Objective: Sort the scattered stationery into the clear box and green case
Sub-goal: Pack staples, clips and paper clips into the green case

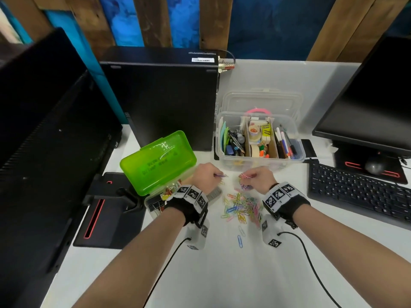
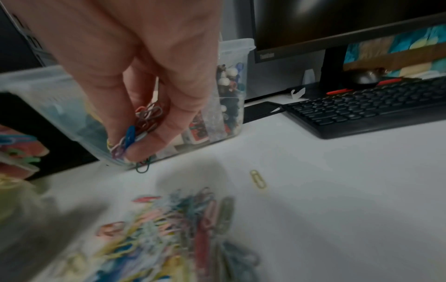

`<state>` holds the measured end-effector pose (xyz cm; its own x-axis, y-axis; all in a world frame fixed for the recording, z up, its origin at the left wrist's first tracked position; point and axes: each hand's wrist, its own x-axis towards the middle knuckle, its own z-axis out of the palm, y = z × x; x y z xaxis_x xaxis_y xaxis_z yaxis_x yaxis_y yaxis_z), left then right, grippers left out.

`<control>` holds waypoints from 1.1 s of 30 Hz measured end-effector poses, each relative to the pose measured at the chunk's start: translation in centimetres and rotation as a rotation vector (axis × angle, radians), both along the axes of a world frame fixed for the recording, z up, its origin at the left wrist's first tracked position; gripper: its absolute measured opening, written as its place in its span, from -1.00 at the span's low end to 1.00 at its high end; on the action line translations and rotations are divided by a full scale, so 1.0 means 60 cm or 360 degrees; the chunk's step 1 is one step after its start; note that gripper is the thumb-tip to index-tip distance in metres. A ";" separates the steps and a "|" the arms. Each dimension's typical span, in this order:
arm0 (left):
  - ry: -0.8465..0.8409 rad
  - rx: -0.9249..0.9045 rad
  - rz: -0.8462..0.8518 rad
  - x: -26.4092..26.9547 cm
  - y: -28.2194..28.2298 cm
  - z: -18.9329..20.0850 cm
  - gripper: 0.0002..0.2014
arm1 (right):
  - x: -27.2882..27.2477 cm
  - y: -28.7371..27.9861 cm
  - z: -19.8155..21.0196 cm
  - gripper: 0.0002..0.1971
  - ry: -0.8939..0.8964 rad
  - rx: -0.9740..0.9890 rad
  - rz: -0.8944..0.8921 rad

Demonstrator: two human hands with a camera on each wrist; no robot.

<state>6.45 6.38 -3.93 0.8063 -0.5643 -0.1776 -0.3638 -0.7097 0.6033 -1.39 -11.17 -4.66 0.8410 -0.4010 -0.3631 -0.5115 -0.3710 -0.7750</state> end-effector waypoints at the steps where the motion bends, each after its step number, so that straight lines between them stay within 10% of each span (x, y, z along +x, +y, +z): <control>1: 0.0003 0.0004 0.0051 0.013 0.012 0.002 -0.77 | 0.013 0.014 0.004 -0.75 -0.0020 0.0037 0.0025; 10: 0.0192 0.0192 0.0339 0.078 0.090 -0.039 -0.80 | 0.133 0.154 0.000 -0.82 -0.0010 0.0110 0.0296; 14: 0.0160 0.0283 0.0377 0.083 0.096 -0.061 -0.80 | 0.148 0.183 -0.019 -0.85 -0.0023 -0.0322 0.0434; 33: -0.0139 0.0407 0.0200 0.048 0.081 -0.031 -0.76 | 0.094 0.127 0.002 -0.75 -0.0093 -0.0053 0.0644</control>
<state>9.32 11.24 -5.77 0.8855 -0.4048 -0.2279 -0.3062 -0.8775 0.3691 4.27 -3.52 -4.52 0.9522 -0.0440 -0.3022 -0.2742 -0.5588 -0.7827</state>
